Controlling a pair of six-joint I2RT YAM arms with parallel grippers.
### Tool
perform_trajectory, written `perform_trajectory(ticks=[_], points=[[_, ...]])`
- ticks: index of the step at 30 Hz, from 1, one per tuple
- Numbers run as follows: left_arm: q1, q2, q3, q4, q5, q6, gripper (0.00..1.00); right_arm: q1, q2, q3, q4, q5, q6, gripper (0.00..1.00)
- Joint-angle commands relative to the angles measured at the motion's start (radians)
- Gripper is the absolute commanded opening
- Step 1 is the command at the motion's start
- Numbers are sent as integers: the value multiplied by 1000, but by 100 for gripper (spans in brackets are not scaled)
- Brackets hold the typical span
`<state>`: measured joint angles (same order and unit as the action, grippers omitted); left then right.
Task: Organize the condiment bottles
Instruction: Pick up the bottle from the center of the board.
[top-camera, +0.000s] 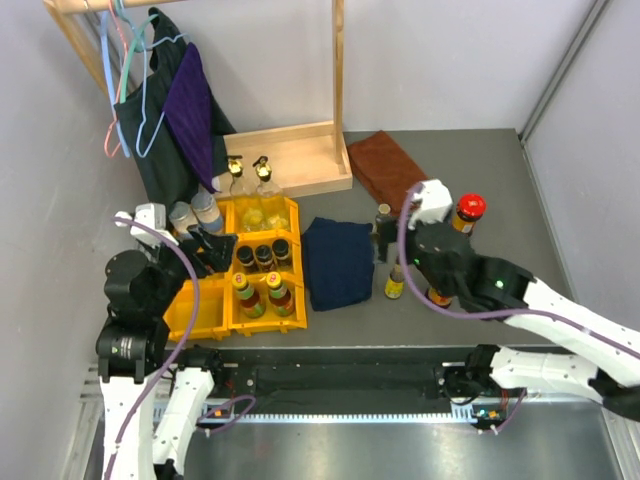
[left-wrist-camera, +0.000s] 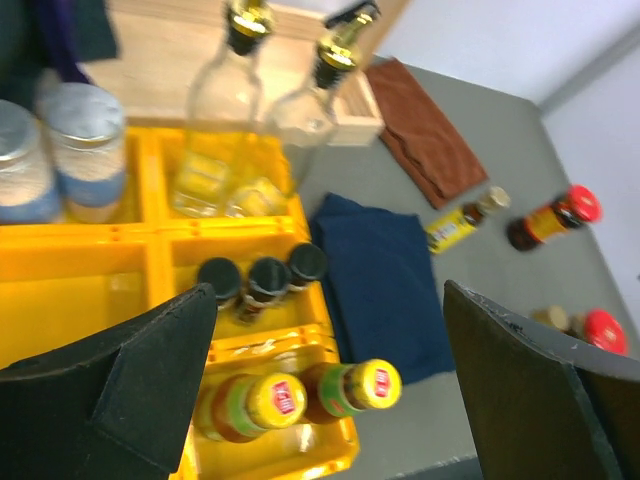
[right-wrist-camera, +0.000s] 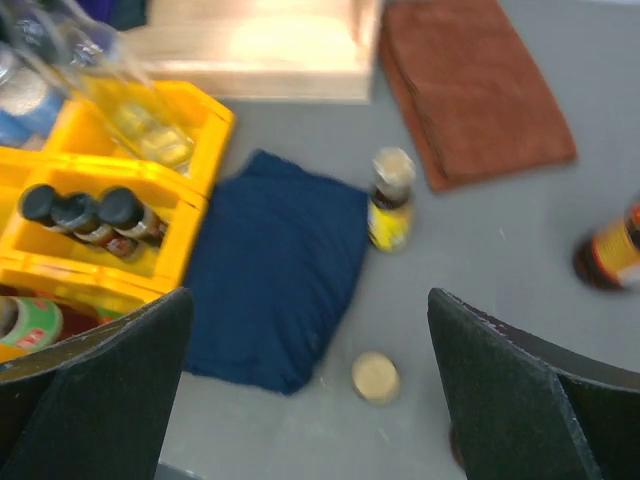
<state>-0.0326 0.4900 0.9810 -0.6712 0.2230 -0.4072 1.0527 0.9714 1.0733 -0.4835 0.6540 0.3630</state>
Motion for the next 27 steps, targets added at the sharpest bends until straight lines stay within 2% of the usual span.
perform_trajectory(ticks=[1, 7, 18, 20, 21, 22, 23, 24, 25, 27], points=[[2, 37, -8, 130, 188, -51, 99, -19, -161, -99, -104, 58, 211, 99], [2, 93, -27, 186, 275, -105, 99, -20, -292, -205, -181, 84, 313, 99], [-35, 235, 19, 269, 395, -93, 99, -20, -303, -228, -219, 91, 352, 99], [-120, 261, 25, 275, 374, -70, 99, -20, -301, -234, -216, 93, 356, 99], [-168, 292, 30, 275, 318, -58, 99, -20, -301, -236, -211, 95, 356, 99], [-294, 309, 34, 274, 265, -30, 99, -20, -300, -237, -210, 98, 358, 99], [-373, 327, 47, 272, 201, -18, 99, -20, -298, -236, -211, 99, 361, 99], [-450, 364, 54, 274, 52, -3, 99, -20, -295, -236, -211, 98, 363, 99], [-580, 387, 64, 272, -5, 19, 99, -20, -293, -237, -214, 101, 364, 99], [-674, 458, 90, 278, -136, 31, 99, -20, -293, -236, -222, 102, 373, 99]])
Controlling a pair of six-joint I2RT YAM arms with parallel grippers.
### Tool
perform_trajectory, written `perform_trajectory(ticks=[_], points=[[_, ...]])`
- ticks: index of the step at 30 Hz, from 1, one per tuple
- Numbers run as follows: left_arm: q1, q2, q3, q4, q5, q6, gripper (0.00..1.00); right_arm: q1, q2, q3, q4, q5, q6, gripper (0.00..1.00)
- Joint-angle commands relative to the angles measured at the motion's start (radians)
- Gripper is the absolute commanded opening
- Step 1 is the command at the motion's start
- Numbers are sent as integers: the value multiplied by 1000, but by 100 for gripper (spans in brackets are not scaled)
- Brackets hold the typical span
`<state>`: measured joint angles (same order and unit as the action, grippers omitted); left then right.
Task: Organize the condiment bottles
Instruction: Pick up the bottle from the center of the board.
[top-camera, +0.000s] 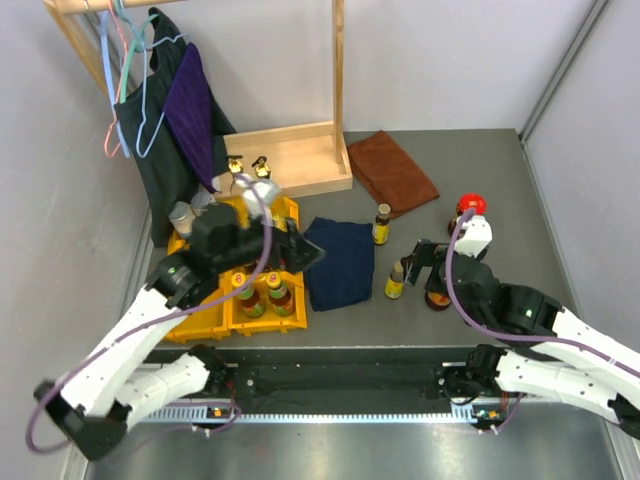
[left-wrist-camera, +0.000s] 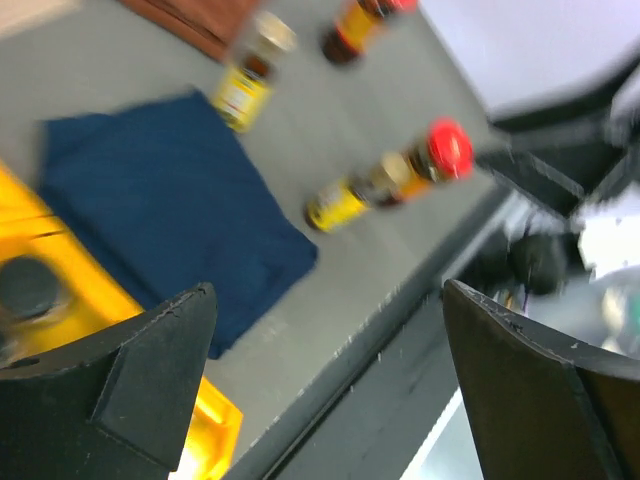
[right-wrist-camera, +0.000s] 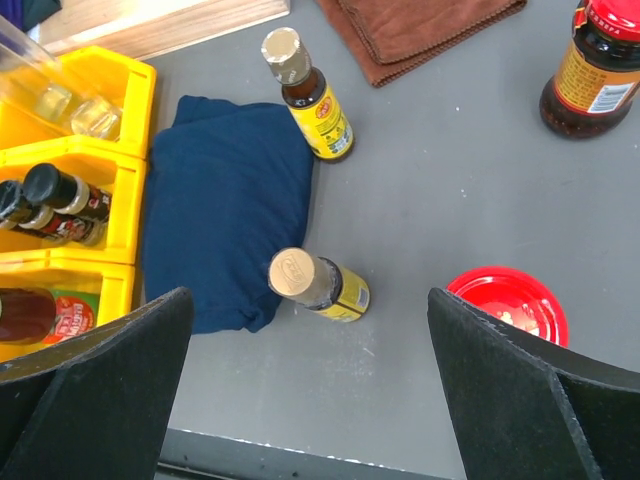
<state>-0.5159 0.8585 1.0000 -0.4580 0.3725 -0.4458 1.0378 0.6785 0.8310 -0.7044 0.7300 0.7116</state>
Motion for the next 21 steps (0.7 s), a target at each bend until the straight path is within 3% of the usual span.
perform_trajectory(ticks=[1, 13, 21], points=[[-260, 111, 78, 83, -315, 73, 99, -4, -2, 8, -16, 31, 29, 99], [-582, 408, 143, 278, -613, 121, 99, -5, -102, 11, -285, 192, 239, 98], [-628, 600, 180, 430, -687, 142, 99, -7, -260, -12, -426, 218, 318, 97]])
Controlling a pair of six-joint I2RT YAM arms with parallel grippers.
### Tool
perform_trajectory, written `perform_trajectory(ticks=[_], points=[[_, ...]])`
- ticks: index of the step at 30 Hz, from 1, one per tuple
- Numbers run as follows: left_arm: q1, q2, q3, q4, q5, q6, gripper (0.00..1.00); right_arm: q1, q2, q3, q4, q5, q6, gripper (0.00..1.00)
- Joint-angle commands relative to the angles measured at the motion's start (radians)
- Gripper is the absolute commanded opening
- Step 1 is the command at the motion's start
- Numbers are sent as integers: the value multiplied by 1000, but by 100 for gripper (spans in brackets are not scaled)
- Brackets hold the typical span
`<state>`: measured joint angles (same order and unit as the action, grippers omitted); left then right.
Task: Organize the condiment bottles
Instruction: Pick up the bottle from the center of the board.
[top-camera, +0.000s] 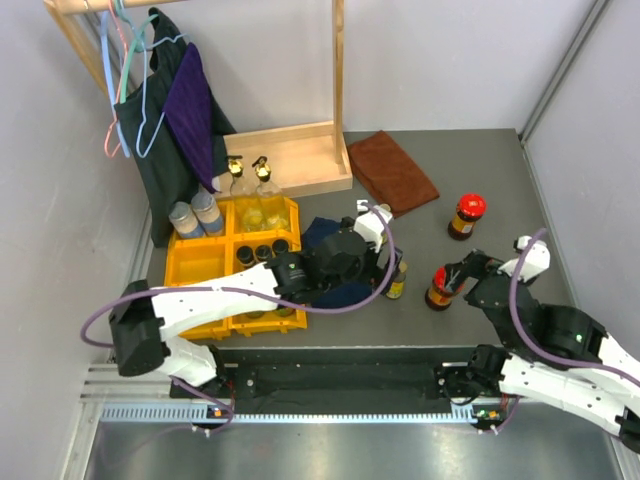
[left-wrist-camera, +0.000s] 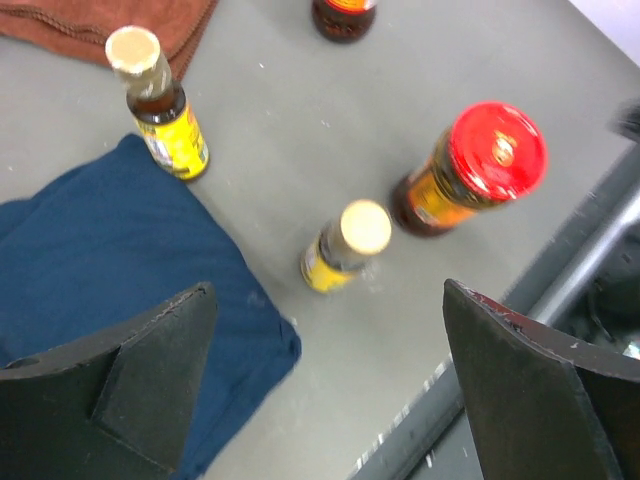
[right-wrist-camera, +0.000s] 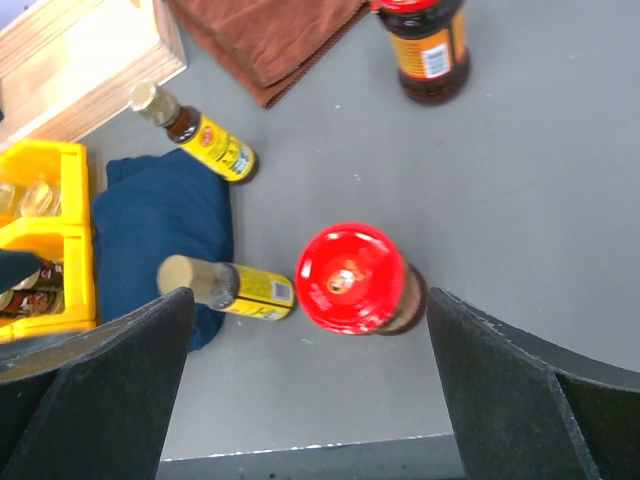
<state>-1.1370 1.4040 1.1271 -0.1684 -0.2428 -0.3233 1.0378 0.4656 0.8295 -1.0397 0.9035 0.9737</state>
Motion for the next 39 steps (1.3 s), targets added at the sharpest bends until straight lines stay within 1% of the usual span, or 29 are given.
perform_trajectory(ticks=[1, 8, 9, 11, 17, 18, 21, 22, 23, 24, 25, 28, 29, 31, 32, 34, 35, 38, 39], points=[[-7, 71, 62, 154, -79, 17, 99, -5, -54, -10, -92, 43, 57, 97], [-20, 206, 117, 161, -50, -11, 99, -4, -85, -16, -128, 32, 68, 97], [-23, 229, 119, 191, -49, -19, 98, -5, -97, -23, -131, 26, 77, 97], [-24, 239, 115, 196, -41, -31, 97, -5, -117, -35, -128, 11, 77, 97], [-26, 282, 115, 222, -27, -62, 86, -5, -154, -44, -109, -6, 51, 96], [-27, 299, 120, 224, -20, -68, 82, -5, -162, -44, -109, -5, 51, 96], [-29, 334, 145, 207, -21, -72, 75, -5, -166, -47, -102, -14, 45, 96], [-30, 342, 152, 201, -27, -74, 69, -5, -165, -49, -95, -17, 45, 96], [-30, 352, 160, 190, -38, -76, 66, -5, -165, -50, -89, -20, 36, 96], [-30, 352, 160, 187, -47, -82, 64, -5, -165, -55, -86, -21, 36, 96], [-32, 355, 160, 187, -65, -83, 60, -5, -166, -56, -82, -25, 34, 96], [-33, 352, 154, 184, -99, -91, 55, -5, -166, -59, -72, -28, 26, 96], [-33, 348, 152, 184, -105, -91, 50, -5, -165, -61, -71, -29, 23, 96], [-33, 343, 149, 184, -115, -95, 43, -4, -165, -61, -71, -28, 23, 97], [-33, 342, 148, 184, -118, -95, 37, -5, -165, -61, -69, -28, 23, 97], [-35, 340, 149, 184, -122, -91, 28, -5, -166, -63, -69, -28, 22, 97], [-35, 340, 151, 184, -127, -89, 18, -5, -166, -63, -69, -28, 22, 97], [-35, 337, 155, 184, -144, -83, 0, -5, -168, -63, -69, -26, 23, 97], [-35, 336, 155, 182, -148, -79, 0, -5, -170, -63, -69, -25, 22, 97]])
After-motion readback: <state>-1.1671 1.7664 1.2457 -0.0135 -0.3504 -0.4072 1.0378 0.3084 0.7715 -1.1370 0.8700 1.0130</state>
